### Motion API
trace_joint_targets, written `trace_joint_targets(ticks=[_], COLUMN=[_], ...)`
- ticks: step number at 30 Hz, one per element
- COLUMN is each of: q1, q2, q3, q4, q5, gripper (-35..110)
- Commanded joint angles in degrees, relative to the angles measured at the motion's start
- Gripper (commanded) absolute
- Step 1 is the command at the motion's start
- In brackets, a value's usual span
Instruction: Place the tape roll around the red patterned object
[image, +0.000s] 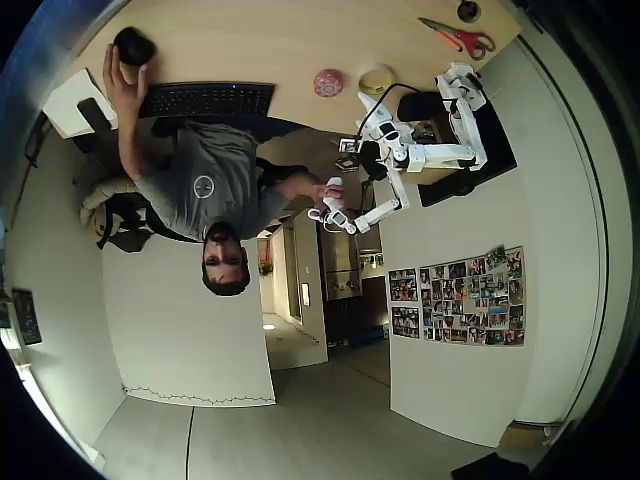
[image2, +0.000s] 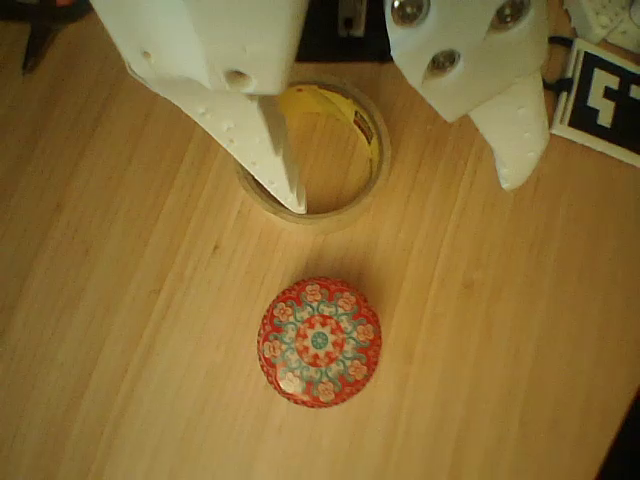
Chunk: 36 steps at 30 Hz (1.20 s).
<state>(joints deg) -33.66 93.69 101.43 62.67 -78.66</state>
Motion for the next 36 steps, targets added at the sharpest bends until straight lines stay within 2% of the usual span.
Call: trace_joint_targets(ticks=[1,9,17,21,27,36], q1=[-0.70,0.44,6.15,10.99,11.25,8.44], q2=[1.93,10.63,23.38,30.76,34.63,25.05], q3=[0.00,13.10,20.57,31.55,47.90,41.22], q4=[0.62,-1.05,10.20,11.07,1.41,-0.79], q5=[-0.97,-0.26,0.09,2.29,9.49,13.71], gripper=[47,47,47,45,41,42])
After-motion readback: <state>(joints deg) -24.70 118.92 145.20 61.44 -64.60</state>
